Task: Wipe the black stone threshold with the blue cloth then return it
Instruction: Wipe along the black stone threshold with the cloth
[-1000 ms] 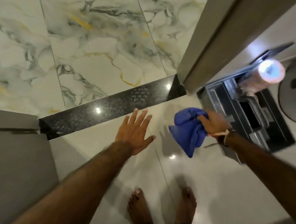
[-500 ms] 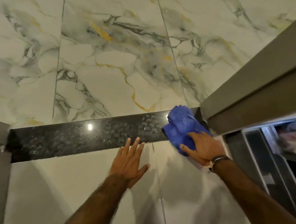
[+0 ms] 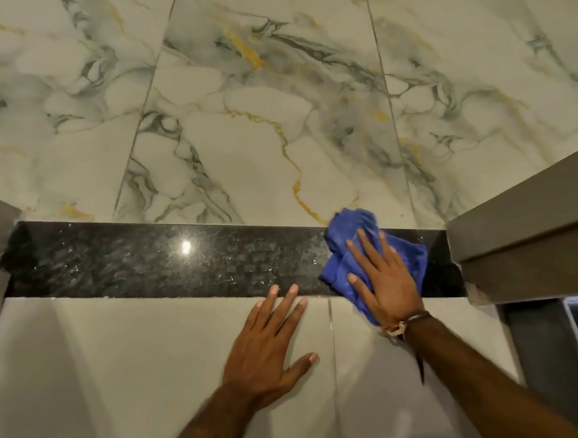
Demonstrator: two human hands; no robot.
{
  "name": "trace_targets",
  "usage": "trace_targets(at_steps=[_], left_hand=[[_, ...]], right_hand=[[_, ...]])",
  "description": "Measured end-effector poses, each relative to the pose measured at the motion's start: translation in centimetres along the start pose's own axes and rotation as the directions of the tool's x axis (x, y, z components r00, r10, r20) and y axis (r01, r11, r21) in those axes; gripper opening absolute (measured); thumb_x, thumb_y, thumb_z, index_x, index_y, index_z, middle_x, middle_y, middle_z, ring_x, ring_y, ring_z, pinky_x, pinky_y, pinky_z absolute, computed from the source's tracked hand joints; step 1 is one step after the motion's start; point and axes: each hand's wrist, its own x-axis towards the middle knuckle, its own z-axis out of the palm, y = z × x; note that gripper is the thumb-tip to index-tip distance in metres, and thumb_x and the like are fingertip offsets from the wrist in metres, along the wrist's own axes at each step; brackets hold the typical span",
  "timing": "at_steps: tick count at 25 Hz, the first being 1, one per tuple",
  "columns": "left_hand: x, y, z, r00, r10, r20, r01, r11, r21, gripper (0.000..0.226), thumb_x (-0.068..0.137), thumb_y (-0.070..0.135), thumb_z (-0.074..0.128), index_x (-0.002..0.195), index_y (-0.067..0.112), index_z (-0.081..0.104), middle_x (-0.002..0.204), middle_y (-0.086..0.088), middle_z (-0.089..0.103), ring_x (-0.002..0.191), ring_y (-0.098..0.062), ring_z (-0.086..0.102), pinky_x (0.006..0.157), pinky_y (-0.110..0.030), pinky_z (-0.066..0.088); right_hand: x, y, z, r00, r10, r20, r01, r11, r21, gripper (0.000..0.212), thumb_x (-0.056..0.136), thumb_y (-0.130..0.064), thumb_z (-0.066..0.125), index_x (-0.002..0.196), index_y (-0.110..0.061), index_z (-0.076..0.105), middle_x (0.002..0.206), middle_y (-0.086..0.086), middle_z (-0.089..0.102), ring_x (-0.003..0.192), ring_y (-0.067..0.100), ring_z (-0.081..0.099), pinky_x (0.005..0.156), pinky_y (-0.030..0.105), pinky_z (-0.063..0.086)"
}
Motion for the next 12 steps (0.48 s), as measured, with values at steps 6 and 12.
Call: trace_targets(at_steps=[6,12], left_hand=[[-1.4,-0.8,-0.5,1.000,-0.025,-0.001,0.025,1.000,0.018,0.088,0.094,0.075,0.035,0.161,0.026,0.004,0.170,0.008,-0.005,0.155,-0.017,-0.012,0.126,-0.039,0.004],[-7.0,-5.4,-2.8,0.982,-0.185,-0.048,0.188,0.980,0.061,0.086,0.096,0.071,0.036,0.160,0.024,0.003,0.169,0.007,-0.003,0.156,-0.017,-0.007,0.126,-0.036,0.006]], right_hand=[[3.3,-7.4,1.1,0.980,-0.198,0.013,0.197,0.978,0.068,0.060,0.099,-0.054,0.020,0.155,-0.033,0.009,0.166,-0.004,0.004,0.153,0.024,-0.006,0.123,0.048,0.015],[5.7,-14.8,2.0,0.944,-0.330,0.002,0.329,0.941,0.080,0.059,0.100,-0.050,0.026,0.155,-0.031,0.014,0.165,-0.002,0.009,0.153,0.027,-0.001,0.123,0.047,0.015]])
